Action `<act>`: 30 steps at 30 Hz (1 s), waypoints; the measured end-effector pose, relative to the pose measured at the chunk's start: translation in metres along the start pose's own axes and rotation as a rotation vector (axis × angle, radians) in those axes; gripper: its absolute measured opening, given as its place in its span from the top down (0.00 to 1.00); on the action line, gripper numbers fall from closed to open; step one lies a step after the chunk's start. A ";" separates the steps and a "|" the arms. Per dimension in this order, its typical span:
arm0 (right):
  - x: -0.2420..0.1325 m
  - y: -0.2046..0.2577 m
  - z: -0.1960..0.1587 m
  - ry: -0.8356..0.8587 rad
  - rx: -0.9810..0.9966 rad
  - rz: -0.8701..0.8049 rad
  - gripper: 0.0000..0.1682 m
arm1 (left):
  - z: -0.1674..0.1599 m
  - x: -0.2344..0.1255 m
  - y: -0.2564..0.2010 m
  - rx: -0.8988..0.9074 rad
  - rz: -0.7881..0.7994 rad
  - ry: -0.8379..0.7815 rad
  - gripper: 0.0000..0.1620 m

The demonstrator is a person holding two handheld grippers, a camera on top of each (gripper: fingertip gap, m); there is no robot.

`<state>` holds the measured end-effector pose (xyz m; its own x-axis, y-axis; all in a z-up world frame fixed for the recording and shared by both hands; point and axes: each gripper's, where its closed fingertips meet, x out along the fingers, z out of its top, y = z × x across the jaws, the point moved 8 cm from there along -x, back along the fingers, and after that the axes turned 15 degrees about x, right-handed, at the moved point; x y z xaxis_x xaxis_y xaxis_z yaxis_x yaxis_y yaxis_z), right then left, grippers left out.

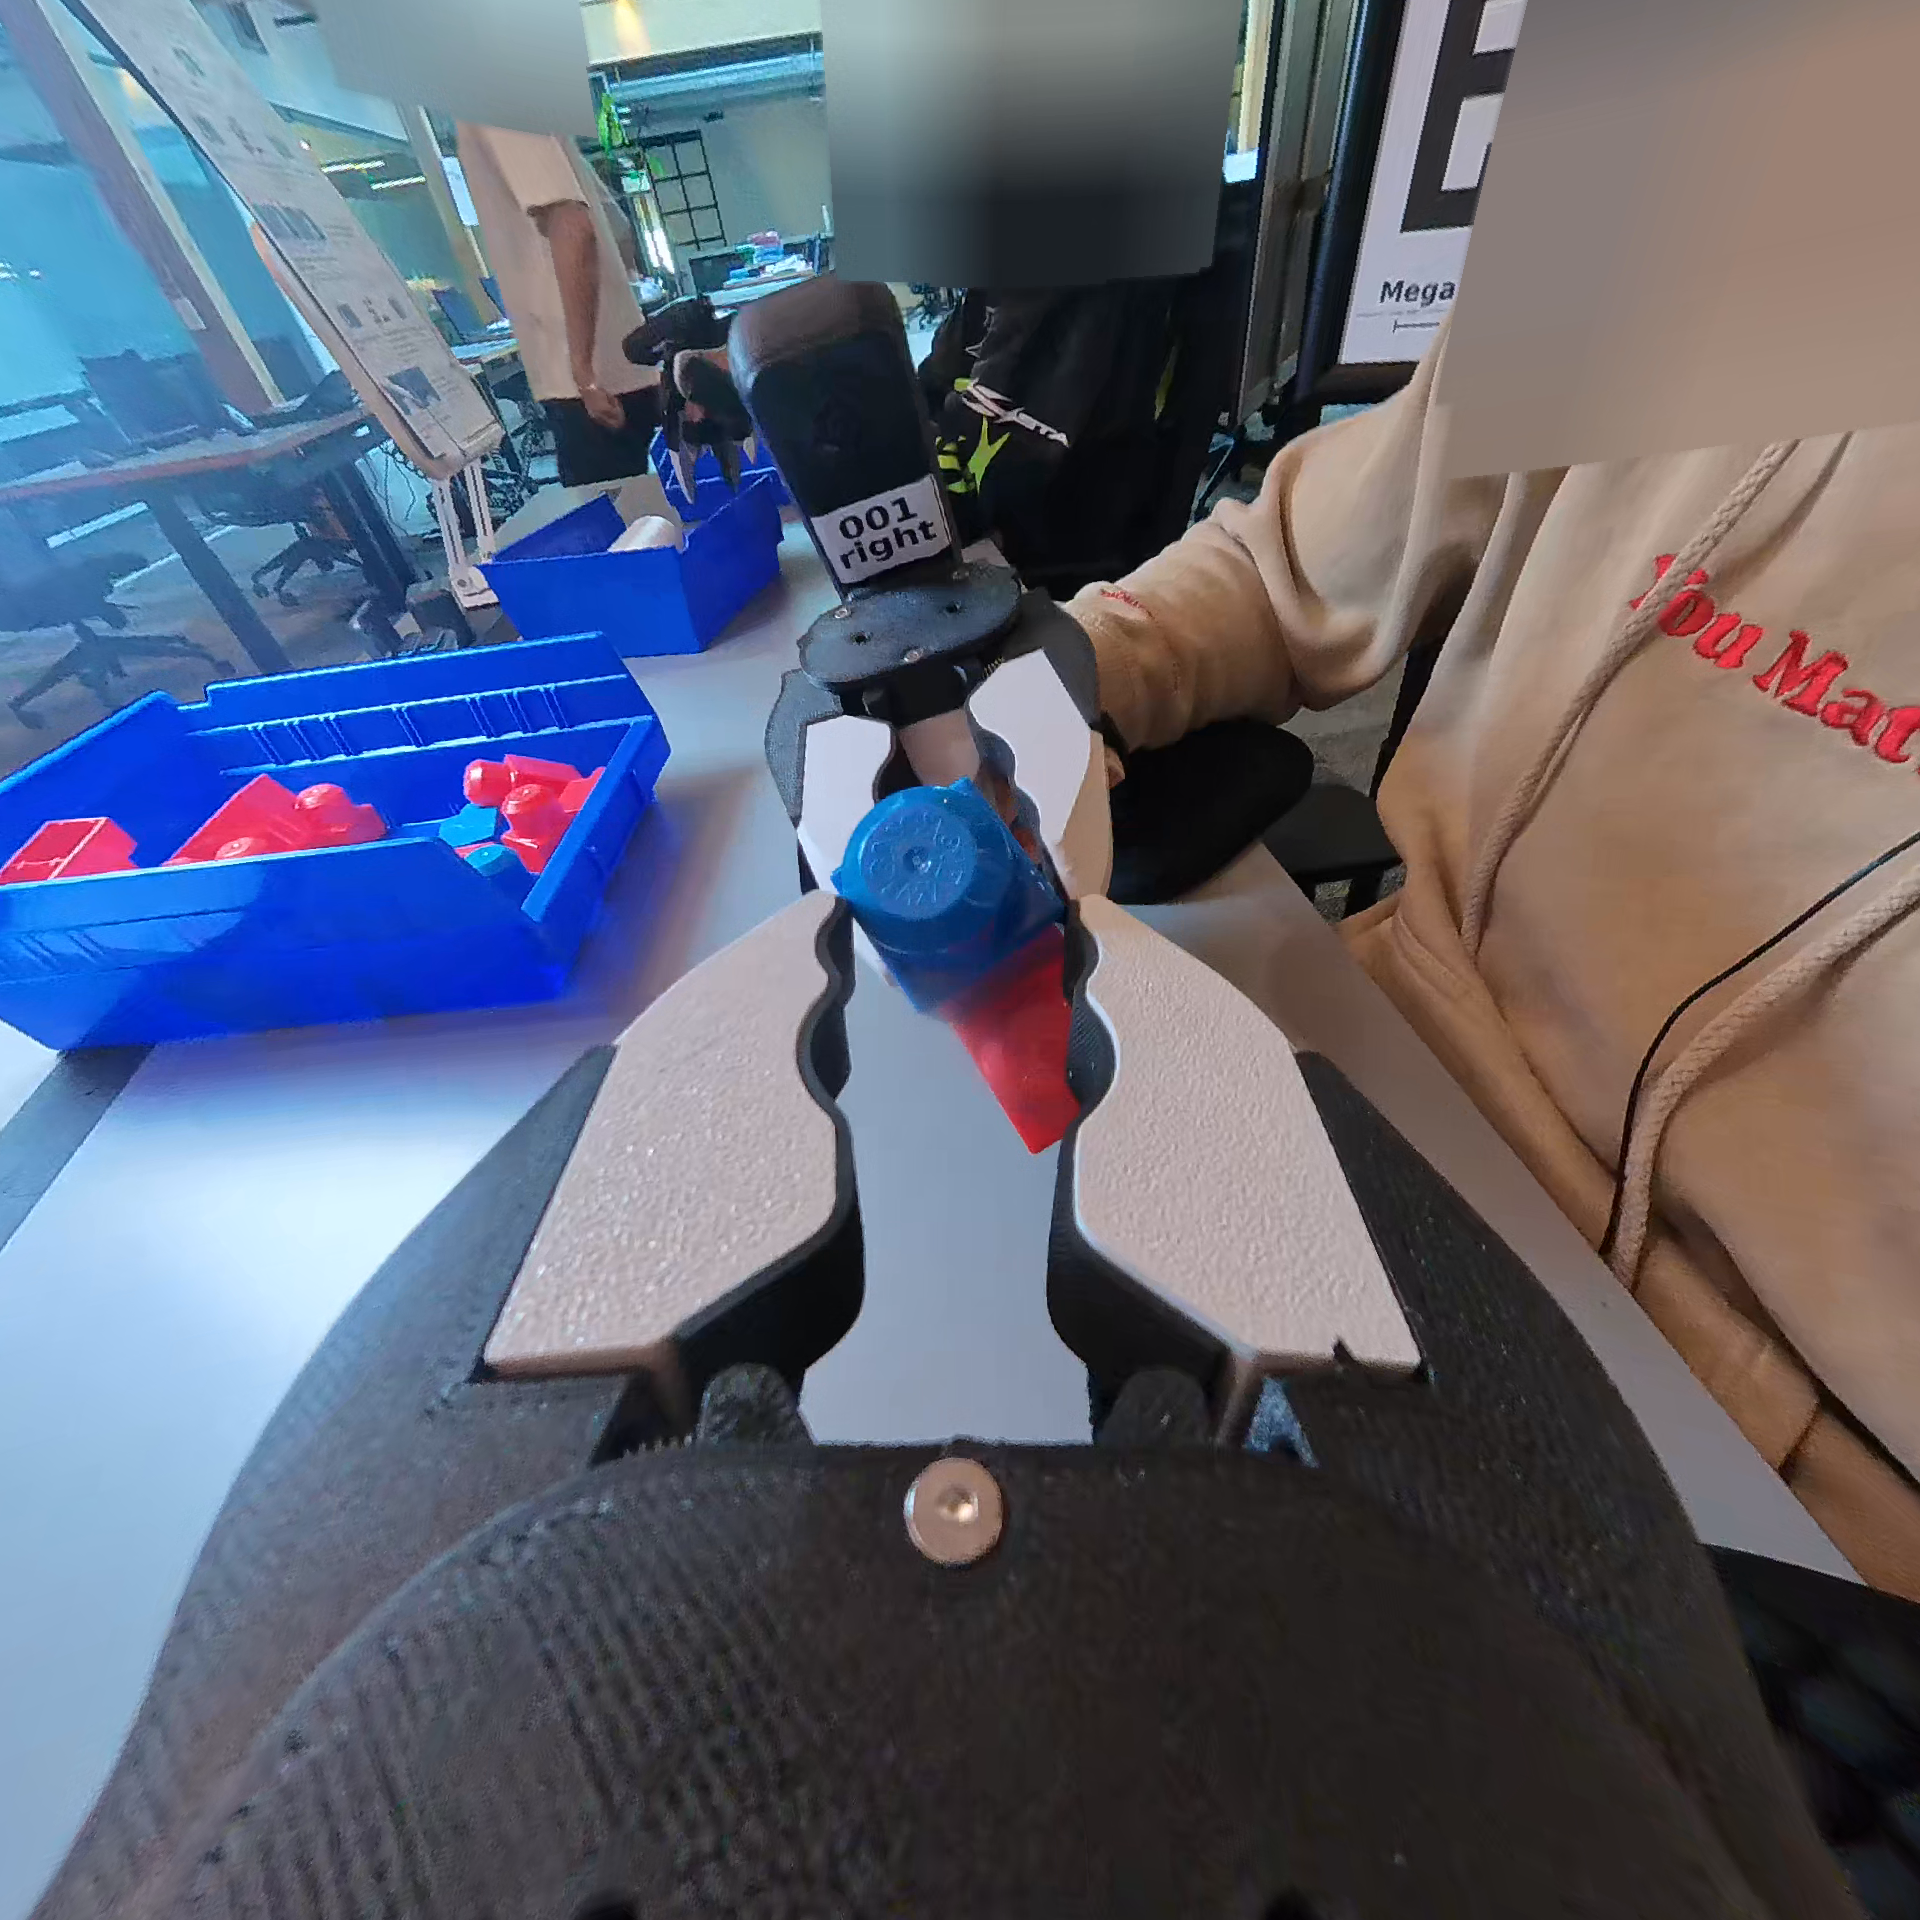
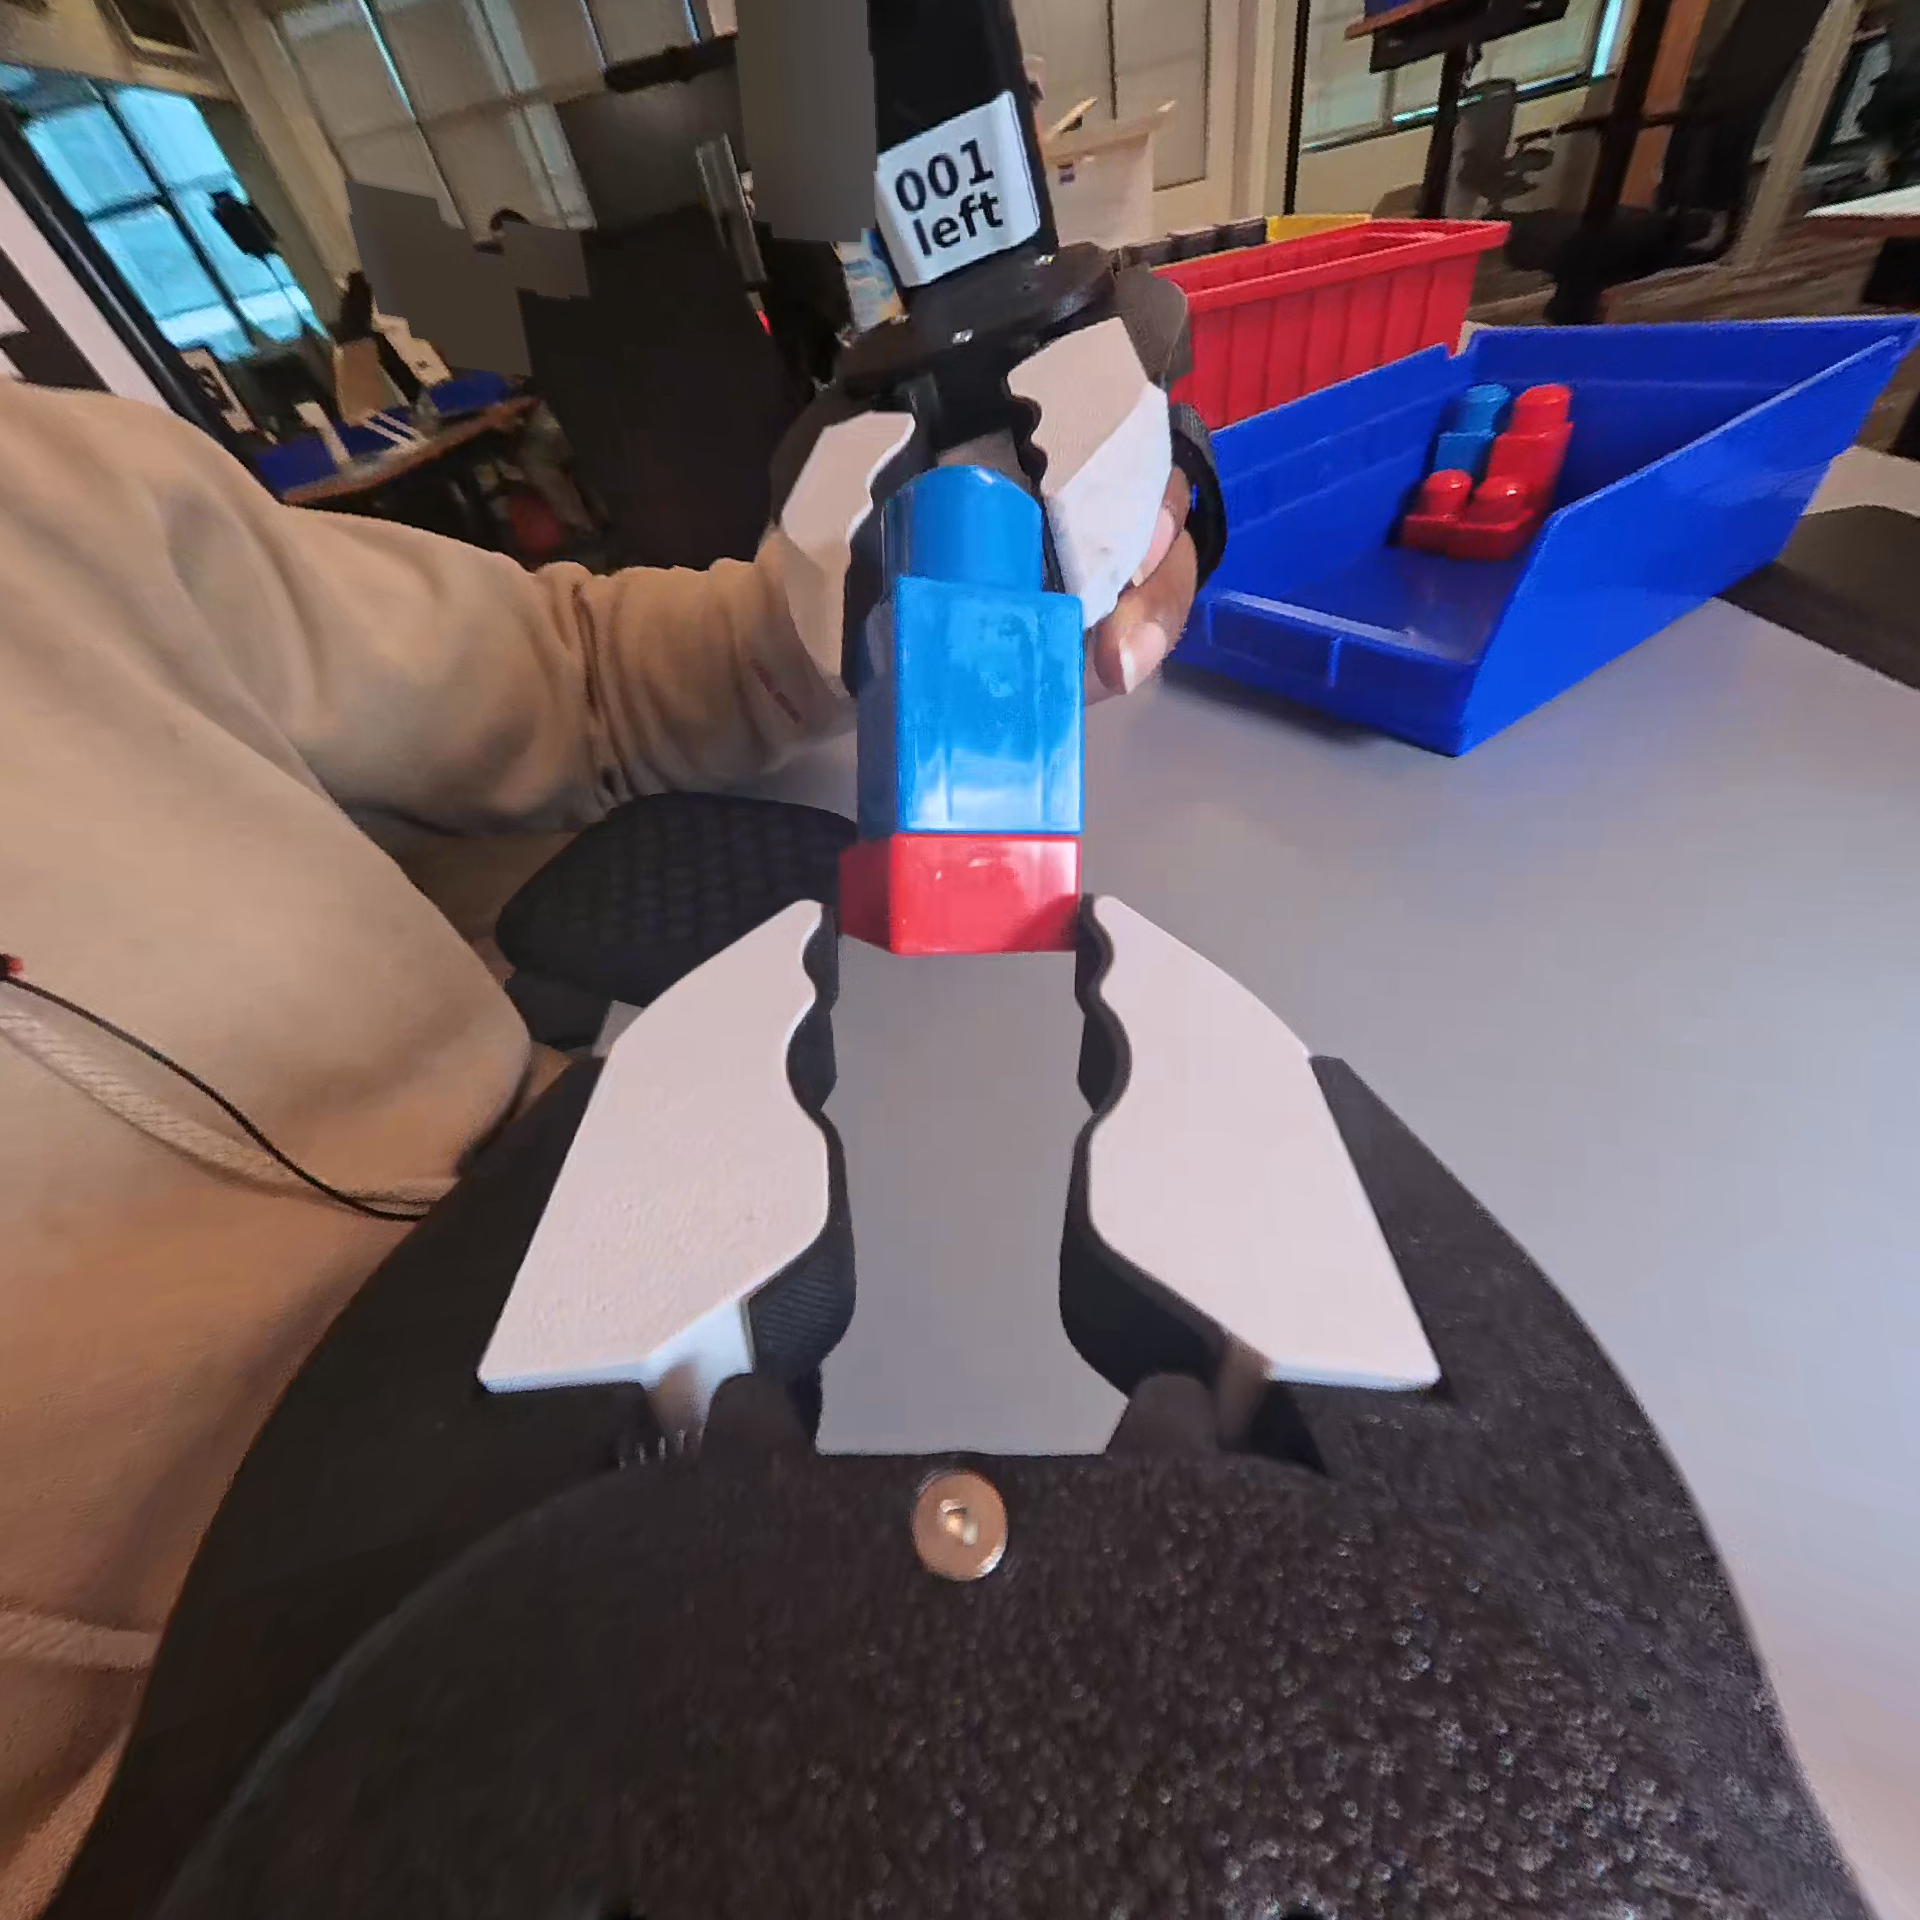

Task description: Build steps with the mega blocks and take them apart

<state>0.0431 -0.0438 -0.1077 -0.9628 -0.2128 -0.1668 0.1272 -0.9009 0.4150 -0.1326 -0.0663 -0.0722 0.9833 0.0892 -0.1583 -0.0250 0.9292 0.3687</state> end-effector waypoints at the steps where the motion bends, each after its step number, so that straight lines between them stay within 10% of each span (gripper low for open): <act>1: 0.001 0.000 0.000 -0.002 0.025 0.023 0.73 | -0.001 0.001 -0.001 0.007 0.000 0.006 0.76; 15: -0.020 -0.029 -0.014 0.196 -0.051 -0.102 0.79 | 0.024 -0.039 -0.006 0.022 0.134 -0.124 0.78; 24: -0.176 -0.187 0.108 -0.128 -0.075 -1.122 0.79 | -0.039 -0.023 -0.019 -0.154 0.262 0.059 0.77; 30: -0.239 -0.297 0.127 -0.047 0.084 -1.461 0.79 | -0.060 -0.013 -0.020 -0.208 0.259 0.082 0.77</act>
<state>0.2053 0.3227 -0.0777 -0.2271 0.8649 -0.4477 -0.9604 -0.2750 -0.0440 -0.1562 -0.0644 -0.1326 0.9220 0.3523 -0.1607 -0.3163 0.9245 0.2126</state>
